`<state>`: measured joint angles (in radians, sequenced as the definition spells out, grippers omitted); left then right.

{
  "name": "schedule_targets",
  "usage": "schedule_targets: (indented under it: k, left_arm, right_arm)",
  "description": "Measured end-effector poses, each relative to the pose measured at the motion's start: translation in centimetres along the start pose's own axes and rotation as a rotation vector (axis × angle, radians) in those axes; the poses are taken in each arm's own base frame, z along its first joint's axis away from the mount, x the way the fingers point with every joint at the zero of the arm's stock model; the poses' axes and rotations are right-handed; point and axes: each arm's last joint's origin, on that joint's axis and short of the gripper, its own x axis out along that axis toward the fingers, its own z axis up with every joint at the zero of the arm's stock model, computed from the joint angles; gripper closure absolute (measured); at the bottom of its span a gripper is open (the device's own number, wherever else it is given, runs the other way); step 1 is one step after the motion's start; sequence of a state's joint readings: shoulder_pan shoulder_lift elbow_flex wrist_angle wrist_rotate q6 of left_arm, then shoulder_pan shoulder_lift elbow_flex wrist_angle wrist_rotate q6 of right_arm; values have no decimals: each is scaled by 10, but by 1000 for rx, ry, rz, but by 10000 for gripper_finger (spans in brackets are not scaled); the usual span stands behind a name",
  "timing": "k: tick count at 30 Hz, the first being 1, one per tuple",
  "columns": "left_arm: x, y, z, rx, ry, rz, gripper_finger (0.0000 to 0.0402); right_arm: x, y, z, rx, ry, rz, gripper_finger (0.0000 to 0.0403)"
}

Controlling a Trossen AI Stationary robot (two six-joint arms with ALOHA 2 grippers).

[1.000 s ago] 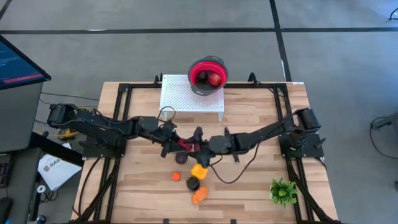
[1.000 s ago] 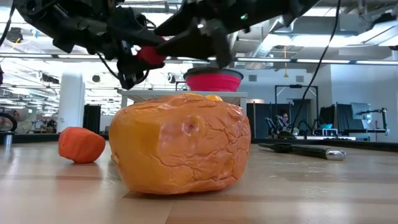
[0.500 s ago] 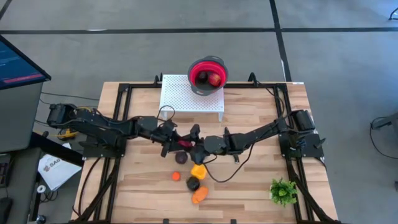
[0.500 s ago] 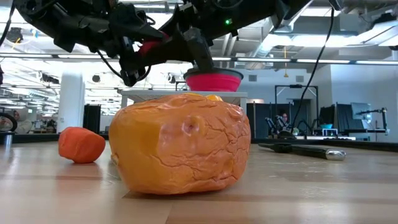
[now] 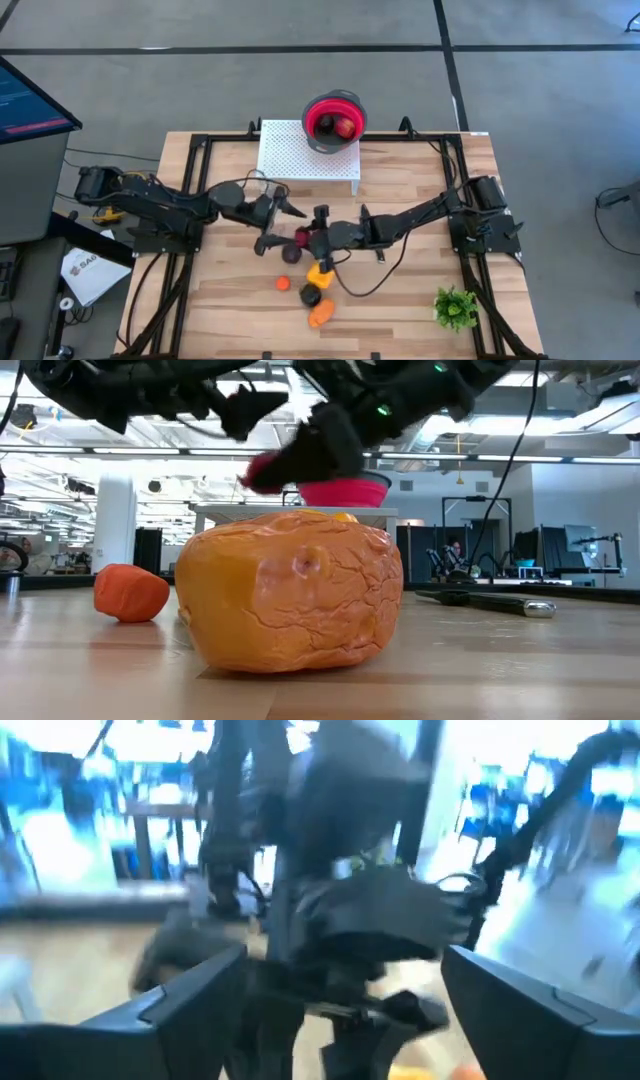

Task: Pick & Place Fruit
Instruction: Put the bottom red pomegranate into the strainer bowl on the shelf

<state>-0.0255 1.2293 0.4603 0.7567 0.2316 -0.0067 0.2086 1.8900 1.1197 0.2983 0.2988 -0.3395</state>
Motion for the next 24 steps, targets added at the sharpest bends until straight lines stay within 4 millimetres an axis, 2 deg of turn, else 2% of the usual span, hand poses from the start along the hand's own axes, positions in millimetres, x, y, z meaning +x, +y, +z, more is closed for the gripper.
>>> schedule_targets:
  k: [5,9,11,14,17,24]
  left_arm:
    - [6,-31,-3,435,-8,-90,68]
    - [10,-59,-7,794,32,31,78]
    - [12,-66,-10,926,70,119,83]
    - [18,-66,-11,1008,51,194,88]
    - [33,-60,-12,1014,50,227,89]
    - [75,-48,-2,1006,51,292,85]
  right_arm:
    - [-23,-17,-20,191,-168,93,232]
    - [-44,-36,-43,382,-420,189,244]
    - [-53,-45,-51,469,-547,241,237]
    - [-62,-53,-59,551,-673,334,214]
    - [-66,-57,-58,567,-752,424,199]
    - [-69,-51,-46,510,-798,566,219]
